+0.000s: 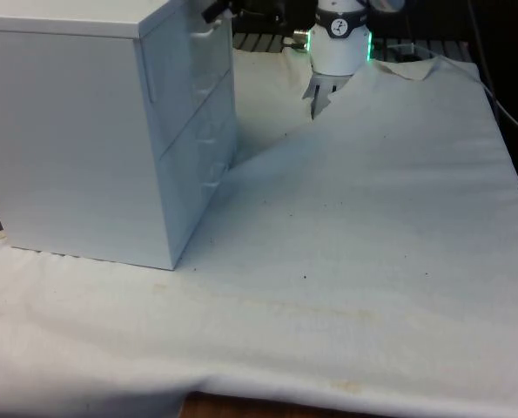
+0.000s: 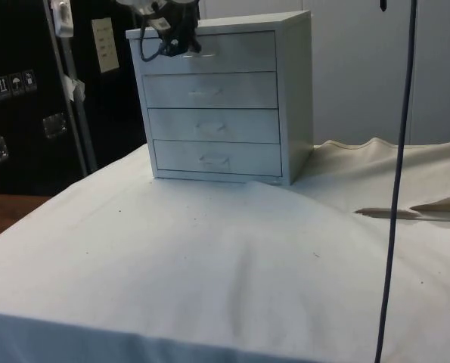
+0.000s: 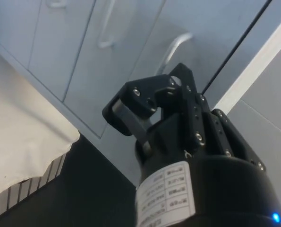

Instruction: Open the drawer, then close it.

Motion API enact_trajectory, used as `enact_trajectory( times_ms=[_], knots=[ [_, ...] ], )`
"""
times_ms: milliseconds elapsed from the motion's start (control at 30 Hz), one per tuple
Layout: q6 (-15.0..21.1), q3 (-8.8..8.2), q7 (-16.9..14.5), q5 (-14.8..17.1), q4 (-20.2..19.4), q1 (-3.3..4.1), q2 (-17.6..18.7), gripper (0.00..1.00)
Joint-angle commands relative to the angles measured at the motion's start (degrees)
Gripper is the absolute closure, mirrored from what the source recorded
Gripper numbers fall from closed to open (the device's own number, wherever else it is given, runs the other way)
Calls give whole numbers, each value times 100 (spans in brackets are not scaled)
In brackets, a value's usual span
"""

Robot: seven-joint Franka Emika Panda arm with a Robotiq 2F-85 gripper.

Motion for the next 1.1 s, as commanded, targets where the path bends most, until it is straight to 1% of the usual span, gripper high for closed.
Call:
enact_trajectory(
  times_ms=[0, 67, 167, 200, 233, 333, 467, 500, 733, 767, 800, 967, 1033, 1067],
  knots=[
    [-23, 11, 63, 0, 6, 40, -52, 100],
    [-40, 52, 178, 23, 34, 63, -74, 100],
    [-57, 97, 286, 46, 52, 69, -103, 100],
    [-46, 92, 275, 6, 57, 52, -69, 100],
    [-63, 132, 355, 57, 57, 69, -126, 100],
    [-57, 178, 458, 86, 69, 74, -149, 100],
    [-46, 229, 596, 92, 69, 63, -160, 100],
    [-17, 246, 619, 172, 57, 57, -195, 100],
    [74, 292, 808, 401, 40, 57, -241, 100],
    [17, 281, 796, 338, 69, 63, -189, 100],
    [86, 298, 825, 430, 40, 57, -246, 100],
    [143, 315, 928, 584, 29, 57, -264, 100],
    [183, 332, 985, 688, 29, 69, -269, 100],
    [115, 315, 957, 636, 69, 63, -218, 100]
  ],
)
